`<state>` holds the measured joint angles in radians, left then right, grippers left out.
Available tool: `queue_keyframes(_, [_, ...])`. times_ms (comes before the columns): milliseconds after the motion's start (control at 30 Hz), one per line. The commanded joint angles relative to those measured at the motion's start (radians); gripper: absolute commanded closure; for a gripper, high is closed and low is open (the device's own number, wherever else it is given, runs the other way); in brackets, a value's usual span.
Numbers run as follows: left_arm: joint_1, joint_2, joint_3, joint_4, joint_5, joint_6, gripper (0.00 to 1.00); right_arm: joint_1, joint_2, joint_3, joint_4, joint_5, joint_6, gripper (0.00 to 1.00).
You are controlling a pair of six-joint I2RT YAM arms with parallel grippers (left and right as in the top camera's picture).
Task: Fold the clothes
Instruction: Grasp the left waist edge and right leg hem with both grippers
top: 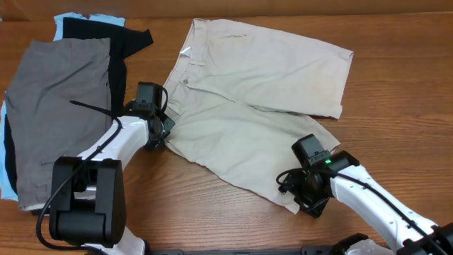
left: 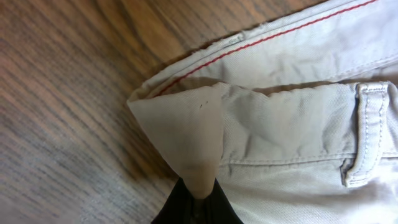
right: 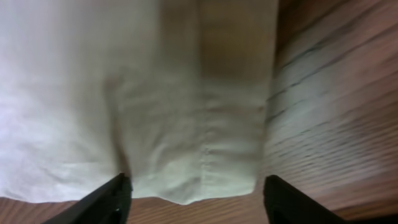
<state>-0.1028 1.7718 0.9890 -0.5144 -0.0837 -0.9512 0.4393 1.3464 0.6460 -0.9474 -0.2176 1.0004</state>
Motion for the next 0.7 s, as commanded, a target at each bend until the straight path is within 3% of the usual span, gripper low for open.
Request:
queue_keyframes(0, [-0.003,0.008,-0.012,-0.057,0.032,-0.006,0.96,0.036,0.001,-0.042,0.029,-0.023,0.031,0.32])
queue_keyframes(300, [-0.003,0.008,-0.012,-0.069,0.029,0.024,0.95,0.05,0.001,-0.064,0.08,0.036,0.053,0.35])
queue_keyframes(367, [-0.003,0.008,-0.012,-0.105,0.03,0.024,0.92,0.039,0.001,-0.064,0.083,0.062,0.074,0.48])
queue_keyframes(400, [-0.003,0.008,-0.012,-0.126,0.029,0.024,0.9,0.031,0.001,-0.064,0.083,0.073,0.074,0.58])
queue_keyframes(433, [-0.003,0.008,-0.012,-0.147,0.028,0.024,0.89,0.022,0.001,-0.064,0.082,0.084,0.073,0.75])
queue_keyframes(500, [-0.003,0.008,-0.012,-0.166,0.021,0.03,0.96,-0.002,0.0,-0.063,0.082,0.102,0.07,0.96])
queue_keyframes(667, [0.021,-0.007,0.006,-0.183,0.022,0.137,0.96,-0.095,-0.015,-0.002,0.032,0.114,-0.016,0.96])
